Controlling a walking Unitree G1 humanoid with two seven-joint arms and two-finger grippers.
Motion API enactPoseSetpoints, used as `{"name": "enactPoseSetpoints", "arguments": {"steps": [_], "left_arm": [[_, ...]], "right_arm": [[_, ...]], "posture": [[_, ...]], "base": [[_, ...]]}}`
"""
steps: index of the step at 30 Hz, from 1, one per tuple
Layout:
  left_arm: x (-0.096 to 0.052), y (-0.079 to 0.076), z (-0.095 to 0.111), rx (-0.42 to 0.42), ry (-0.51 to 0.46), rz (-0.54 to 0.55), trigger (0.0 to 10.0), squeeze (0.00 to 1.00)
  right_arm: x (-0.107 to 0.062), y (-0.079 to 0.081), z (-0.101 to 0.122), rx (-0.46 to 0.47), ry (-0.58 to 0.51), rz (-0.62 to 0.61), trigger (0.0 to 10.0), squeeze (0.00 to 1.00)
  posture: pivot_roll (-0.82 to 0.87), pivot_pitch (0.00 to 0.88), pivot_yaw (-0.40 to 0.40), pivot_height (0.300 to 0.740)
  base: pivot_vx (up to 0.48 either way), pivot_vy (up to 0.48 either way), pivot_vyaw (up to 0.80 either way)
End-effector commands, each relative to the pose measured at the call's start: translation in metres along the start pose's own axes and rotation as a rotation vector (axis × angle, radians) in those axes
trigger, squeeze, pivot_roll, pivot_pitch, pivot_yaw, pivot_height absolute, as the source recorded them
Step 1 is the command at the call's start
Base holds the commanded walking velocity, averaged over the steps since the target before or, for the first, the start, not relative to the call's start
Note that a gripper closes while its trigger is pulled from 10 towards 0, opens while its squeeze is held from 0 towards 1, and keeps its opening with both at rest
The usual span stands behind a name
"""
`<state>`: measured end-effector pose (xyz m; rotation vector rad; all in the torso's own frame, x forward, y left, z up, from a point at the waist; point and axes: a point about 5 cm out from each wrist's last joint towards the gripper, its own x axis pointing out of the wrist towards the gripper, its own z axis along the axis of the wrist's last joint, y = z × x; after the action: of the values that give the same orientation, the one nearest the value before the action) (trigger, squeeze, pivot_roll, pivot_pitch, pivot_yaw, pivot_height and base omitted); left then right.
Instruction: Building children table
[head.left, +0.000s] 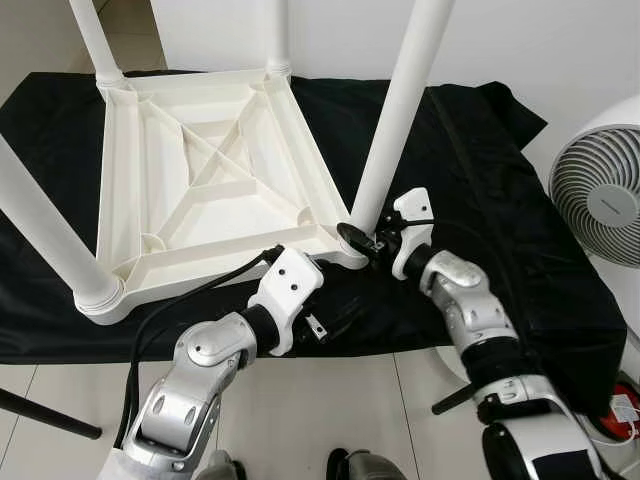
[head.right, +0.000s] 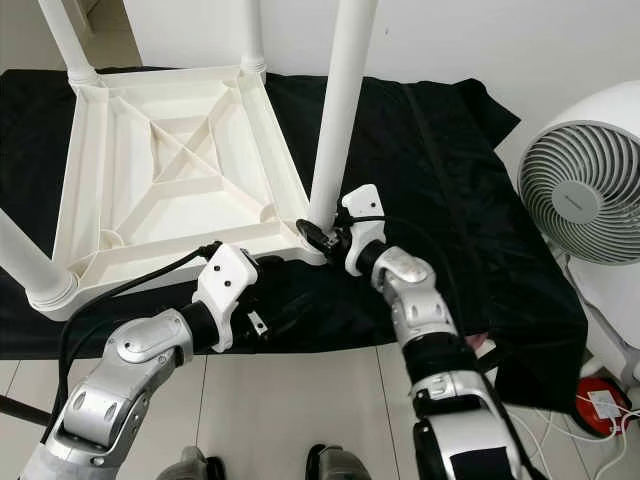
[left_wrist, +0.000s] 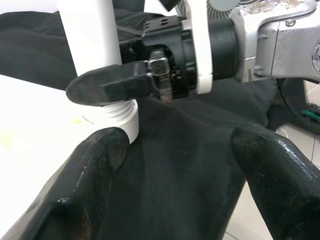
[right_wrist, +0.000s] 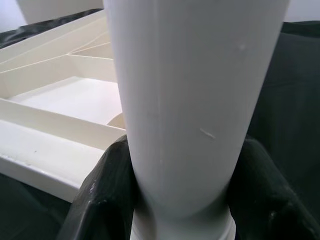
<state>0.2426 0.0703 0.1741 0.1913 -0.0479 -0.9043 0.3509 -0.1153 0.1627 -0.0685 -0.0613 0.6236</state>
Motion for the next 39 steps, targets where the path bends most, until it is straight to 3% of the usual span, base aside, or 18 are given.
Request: {"name": "enactPoseSetpoints", "arguments": {"steps": [1,8,9,11,12,13,22,23,30,31,34,39], "left_arm": [[-0.001,-0.003,0.0,-0.01,-0.001,0.03,10.0,0.0],[-0.001,-0.004,-0.001,-0.016,0.002,0.02,10.0,0.0],[-0.001,-0.005,-0.001,-0.016,0.002,0.017,10.0,0.0],[-0.001,-0.005,-0.001,-0.016,0.003,0.015,10.0,0.0],[-0.001,-0.005,-0.001,-0.016,0.003,0.015,10.0,0.0],[-0.001,-0.004,-0.001,-0.017,0.003,0.015,10.0,0.0],[-0.002,-0.005,-0.001,-0.015,0.01,0.008,10.0,0.0],[-0.002,-0.005,-0.001,-0.014,0.011,0.009,10.0,0.0],[-0.002,-0.004,-0.001,-0.016,0.012,0.02,10.0,0.0],[-0.002,-0.004,-0.001,-0.016,0.012,0.022,10.0,0.0],[-0.003,-0.004,-0.001,-0.017,0.013,0.025,10.0,0.0],[-0.003,-0.005,0.0,-0.015,0.011,0.024,10.0,0.0]], "right_arm": [[0.0,0.005,-0.005,0.036,0.018,-0.069,0.0,0.0],[-0.002,0.021,-0.001,0.042,0.004,-0.181,0.0,0.0],[-0.002,0.027,0.0,0.008,0.011,-0.237,1.7,0.0],[-0.003,0.031,0.001,-0.004,0.011,-0.305,1.6,0.0],[-0.004,0.034,0.001,-0.022,0.018,-0.365,6.2,0.0],[-0.006,0.035,0.001,-0.002,0.024,-0.412,10.0,0.0],[-0.012,0.026,-0.001,0.007,0.048,-0.474,10.0,0.0],[-0.014,0.023,-0.002,0.017,0.048,-0.474,10.0,1.0],[-0.016,0.019,0.0,0.0,0.047,-0.463,10.0,1.0],[-0.016,0.02,0.0,-0.008,0.048,-0.443,10.0,0.0],[-0.015,0.021,0.0,-0.014,0.05,-0.4,10.0,0.0],[-0.01,0.004,0.002,-0.058,0.077,-0.302,10.0,0.0]], "posture": [[-0.06,0.108,-0.017,0.74],[-0.05,0.108,-0.013,0.74],[-0.06,0.109,-0.012,0.74],[-0.06,0.109,-0.012,0.74],[-0.06,0.109,-0.012,0.74],[-0.06,0.112,-0.007,0.74],[-0.06,0.119,-0.004,0.74],[-0.06,0.118,-0.004,0.74],[-0.05,0.124,-0.013,0.74],[-0.05,0.124,-0.013,0.74],[-0.05,0.124,-0.013,0.74],[-0.04,0.12,-0.015,0.74]], "base": [[0.0,0.0,0.0],[0.0,0.0,0.0],[0.0,0.0,0.0],[0.0,0.0,0.0],[0.0,0.0,0.0],[0.0,0.0,0.0],[0.0,0.0,0.0],[0.0,0.0,0.0],[0.0,0.0,0.0],[0.0,0.0,0.0],[0.0,0.0,0.0],[0.0,0.0,0.0]]}}
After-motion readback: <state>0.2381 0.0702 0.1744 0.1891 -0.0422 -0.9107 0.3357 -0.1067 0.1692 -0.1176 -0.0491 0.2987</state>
